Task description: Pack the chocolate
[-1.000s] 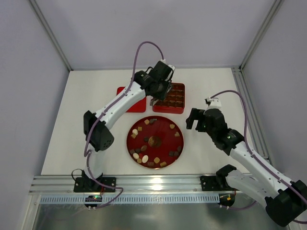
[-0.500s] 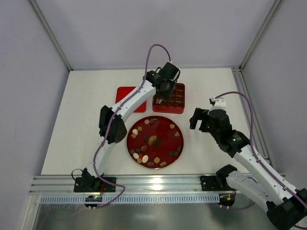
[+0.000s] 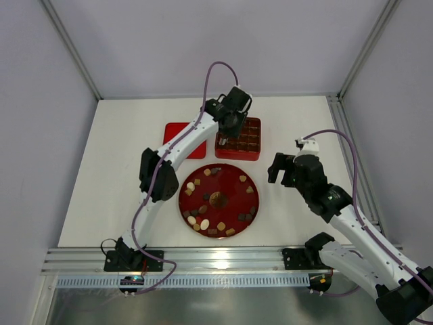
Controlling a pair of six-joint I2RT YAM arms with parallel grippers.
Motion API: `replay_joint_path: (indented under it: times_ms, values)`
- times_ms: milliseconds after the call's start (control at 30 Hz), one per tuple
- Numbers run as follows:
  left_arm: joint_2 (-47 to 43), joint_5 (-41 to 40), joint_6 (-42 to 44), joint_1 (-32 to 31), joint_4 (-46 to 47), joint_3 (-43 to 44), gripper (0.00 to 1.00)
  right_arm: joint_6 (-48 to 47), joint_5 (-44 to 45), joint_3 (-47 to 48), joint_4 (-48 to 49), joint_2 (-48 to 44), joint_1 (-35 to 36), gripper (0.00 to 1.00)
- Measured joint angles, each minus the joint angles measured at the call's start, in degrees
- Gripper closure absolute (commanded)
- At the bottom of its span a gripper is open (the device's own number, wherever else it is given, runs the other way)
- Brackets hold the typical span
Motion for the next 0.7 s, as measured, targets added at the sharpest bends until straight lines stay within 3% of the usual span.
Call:
replay_joint_path:
  times_ms: [333,700]
  values:
    - [1.2,0.09,0.17,0.2,1.36,0.33,0.58,-0.02,0.0,0.0,0.0,0.0,-0.2,0.0]
    - [1.31,0.28,1.07,0.2,1.84,0.55,0.57,0.0,0.0,0.0,0.04,0.0,-0.24,0.0]
